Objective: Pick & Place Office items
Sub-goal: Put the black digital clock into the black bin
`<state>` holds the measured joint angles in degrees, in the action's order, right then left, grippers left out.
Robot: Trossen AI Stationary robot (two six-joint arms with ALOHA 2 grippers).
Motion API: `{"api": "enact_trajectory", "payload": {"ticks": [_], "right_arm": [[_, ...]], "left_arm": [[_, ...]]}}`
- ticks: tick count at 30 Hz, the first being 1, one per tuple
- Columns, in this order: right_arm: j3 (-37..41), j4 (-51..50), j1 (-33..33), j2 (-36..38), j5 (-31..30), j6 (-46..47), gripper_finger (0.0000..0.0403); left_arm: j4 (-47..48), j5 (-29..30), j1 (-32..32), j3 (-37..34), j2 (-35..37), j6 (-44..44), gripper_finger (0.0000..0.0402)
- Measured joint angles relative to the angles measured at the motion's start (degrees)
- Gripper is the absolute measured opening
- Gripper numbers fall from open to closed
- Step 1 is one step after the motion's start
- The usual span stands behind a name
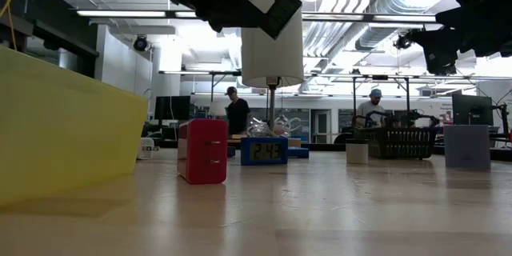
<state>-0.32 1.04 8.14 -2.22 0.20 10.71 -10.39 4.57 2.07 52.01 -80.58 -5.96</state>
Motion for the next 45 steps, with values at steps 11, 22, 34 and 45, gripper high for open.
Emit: {"api": "enact_trajectory", "payload": {"ticks": [11, 22, 34, 45], "right_arm": [[-0.02, 0.23, 0.0, 0.0, -0.04, 0.01, 0.0191], [-0.02, 1.01, 0.0, 0.02, -0.19, 1.16, 0.0191], [-0.04, 12.68, -0.01, 0.02, 0.17, -0.45, 0.0191], [-3.88, 19.36, 0.0, 0.0, 3.02, -4.97, 0.0191]], "left_arm": [[-0.01, 0.01, 0.0, 0.0, 0.01, -0.01, 0.0056], [0.0, 0.01, 0.02, 0.0, 0.01, -0.02, 0.0056], [0.02, 0.01, 0.0, 0.0, 0.01, -0.04, 0.0056], [0.02, 0.01, 0.0, 0.0, 0.01, -0.04, 0.0056]]}}
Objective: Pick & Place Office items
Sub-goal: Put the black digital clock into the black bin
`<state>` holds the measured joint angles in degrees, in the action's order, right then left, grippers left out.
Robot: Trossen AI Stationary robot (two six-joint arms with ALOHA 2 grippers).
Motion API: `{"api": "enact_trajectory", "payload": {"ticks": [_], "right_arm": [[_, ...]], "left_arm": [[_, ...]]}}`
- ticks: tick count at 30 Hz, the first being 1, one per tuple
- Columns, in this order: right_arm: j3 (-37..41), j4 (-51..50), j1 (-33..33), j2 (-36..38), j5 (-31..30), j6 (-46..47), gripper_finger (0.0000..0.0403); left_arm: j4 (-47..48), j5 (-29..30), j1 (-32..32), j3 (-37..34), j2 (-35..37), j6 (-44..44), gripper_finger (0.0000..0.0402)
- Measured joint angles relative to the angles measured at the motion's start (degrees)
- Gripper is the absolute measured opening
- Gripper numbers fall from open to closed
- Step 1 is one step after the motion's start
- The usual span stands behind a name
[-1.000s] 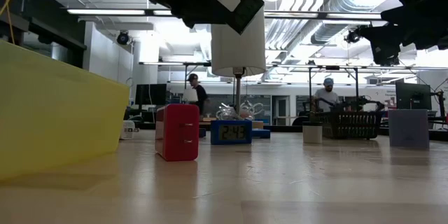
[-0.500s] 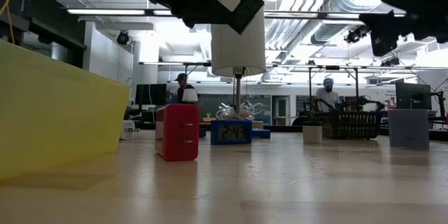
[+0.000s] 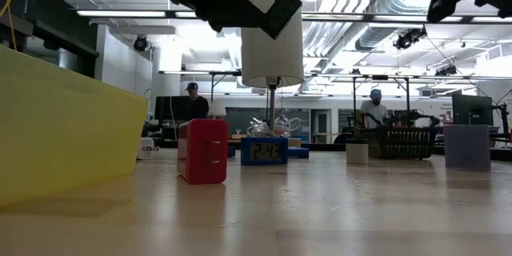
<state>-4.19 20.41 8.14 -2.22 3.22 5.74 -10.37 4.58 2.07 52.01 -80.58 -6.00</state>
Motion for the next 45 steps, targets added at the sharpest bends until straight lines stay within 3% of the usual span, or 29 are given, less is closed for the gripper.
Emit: {"api": "enact_trajectory", "payload": {"ticks": [10, 15, 31, 45], "right_arm": [[-0.54, 2.26, -0.02, -1.23, -0.02, 0.0, 0.0191], [-5.08, 0.3, 0.0, -5.24, -0.03, -0.02, 0.0191], [-29.09, -13.26, -0.02, -33.53, -0.22, -8.79, 0.0191], [-39.9, -13.8, -0.04, -52.23, -0.24, -12.24, 0.0191]], "left_arm": [[0.0, 0.0, 0.0, 0.0, 0.0, 0.0, 0.0056], [0.0, 0.0, 0.0, 0.0, 0.0, 0.01, 0.0056], [0.02, 0.0, 0.0, 0.0, 0.0, 0.31, 0.0056], [0.04, 0.0, 0.0, 0.0, 0.0, 0.46, 0.0056]]}}
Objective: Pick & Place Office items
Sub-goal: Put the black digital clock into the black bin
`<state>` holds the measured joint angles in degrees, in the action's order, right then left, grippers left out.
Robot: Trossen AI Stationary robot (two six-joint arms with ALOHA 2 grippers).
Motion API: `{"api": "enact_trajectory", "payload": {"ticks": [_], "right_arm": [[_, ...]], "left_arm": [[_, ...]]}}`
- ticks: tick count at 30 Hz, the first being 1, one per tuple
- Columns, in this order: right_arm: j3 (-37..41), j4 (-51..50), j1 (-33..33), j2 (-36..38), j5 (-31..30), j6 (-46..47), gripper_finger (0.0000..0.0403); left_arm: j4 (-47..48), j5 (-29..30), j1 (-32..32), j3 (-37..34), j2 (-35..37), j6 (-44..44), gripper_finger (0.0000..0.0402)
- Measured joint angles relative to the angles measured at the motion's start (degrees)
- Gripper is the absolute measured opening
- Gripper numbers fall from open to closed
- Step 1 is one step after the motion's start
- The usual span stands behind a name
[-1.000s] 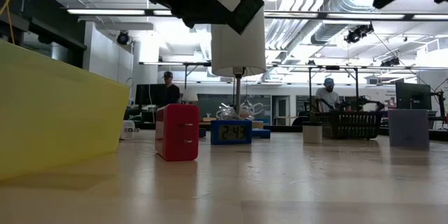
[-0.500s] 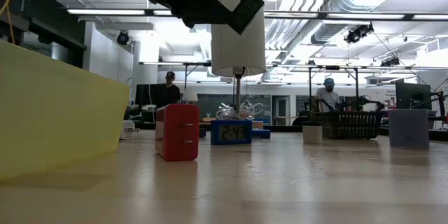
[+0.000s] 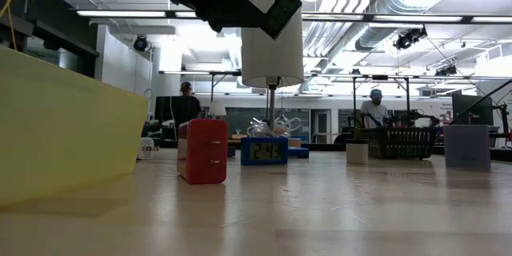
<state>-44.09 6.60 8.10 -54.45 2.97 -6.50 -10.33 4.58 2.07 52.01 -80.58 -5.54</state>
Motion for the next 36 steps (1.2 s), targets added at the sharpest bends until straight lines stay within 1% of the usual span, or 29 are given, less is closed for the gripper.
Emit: {"api": "enact_trajectory", "payload": {"ticks": [5, 11, 19, 27, 32, 36], "right_arm": [[-1.99, 0.48, -0.02, -4.09, -0.18, -0.22, 0.0191], [-3.48, 1.96, -0.25, -8.47, -5.63, -2.26, 0.0191], [-5.55, 1.81, -2.79, -12.16, -11.79, -2.34, 0.0191], [-5.6, 1.82, -5.45, -12.33, -11.65, 0.34, 0.0191], [-5.6, 1.82, -5.46, -12.33, -8.79, 0.72, 0.0191], [-5.6, 0.84, -5.08, -12.43, -8.55, 0.9, 0.0191]], "left_arm": [[0.0, 0.0, 0.0, 0.0, 0.0, -0.02, 0.0056], [-0.01, 0.01, 0.0, 0.0, 0.0, -0.02, 0.0056], [0.0, 0.0, 0.0, 0.0, 0.0, -0.02, 0.0056], [0.0, 0.0, 0.0, 0.0, 0.0, -0.04, 0.0056], [0.0, 0.02, 0.0, 0.0, 0.0, -0.04, 0.0056], [0.0, 0.0, 0.0, 0.0, 0.0, -0.04, 0.0056]]}}
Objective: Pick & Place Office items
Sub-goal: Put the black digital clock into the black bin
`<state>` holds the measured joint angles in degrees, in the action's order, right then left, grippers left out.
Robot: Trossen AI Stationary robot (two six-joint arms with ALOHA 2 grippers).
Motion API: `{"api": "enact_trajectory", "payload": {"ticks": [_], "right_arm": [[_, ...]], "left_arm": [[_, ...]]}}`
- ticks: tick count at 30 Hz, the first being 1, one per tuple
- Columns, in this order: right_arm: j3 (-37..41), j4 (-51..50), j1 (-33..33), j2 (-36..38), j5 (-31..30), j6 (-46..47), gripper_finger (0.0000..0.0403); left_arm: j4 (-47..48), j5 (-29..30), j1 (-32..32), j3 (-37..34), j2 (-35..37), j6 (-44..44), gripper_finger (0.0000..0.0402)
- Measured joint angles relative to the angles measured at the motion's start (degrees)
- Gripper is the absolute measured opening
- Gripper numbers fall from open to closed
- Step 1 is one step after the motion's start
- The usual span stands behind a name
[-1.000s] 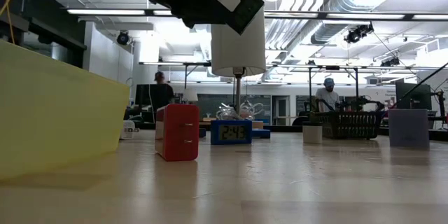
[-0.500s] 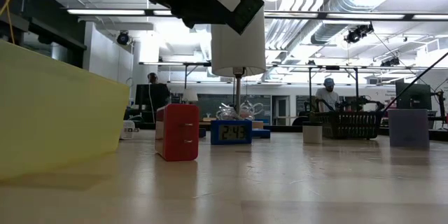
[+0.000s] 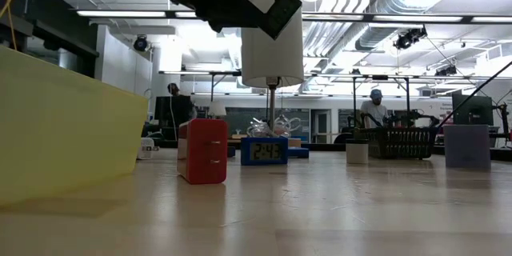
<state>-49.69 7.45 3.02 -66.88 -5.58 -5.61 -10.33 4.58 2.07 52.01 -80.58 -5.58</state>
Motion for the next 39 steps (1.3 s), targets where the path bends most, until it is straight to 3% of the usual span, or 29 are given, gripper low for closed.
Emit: {"api": "enact_trajectory", "payload": {"ticks": [12, 32, 39], "right_arm": [[0.0, -1.34, 1.24, -5.28, -0.5, -0.57, 0.0191], [0.0, -4.07, 1.5, -5.45, -2.3, 2.73, 0.0191], [0.0, -4.07, 1.5, -5.45, -2.04, 2.62, 0.0191]], "left_arm": [[0.13, 0.0, 0.0, 0.0, 0.0, -0.02, 0.0056], [0.87, 0.24, 0.0, 0.0, 0.0, 0.45, 0.0056], [0.85, 3.22, 0.0, 0.0, 0.0, 2.96, 0.0056]]}}
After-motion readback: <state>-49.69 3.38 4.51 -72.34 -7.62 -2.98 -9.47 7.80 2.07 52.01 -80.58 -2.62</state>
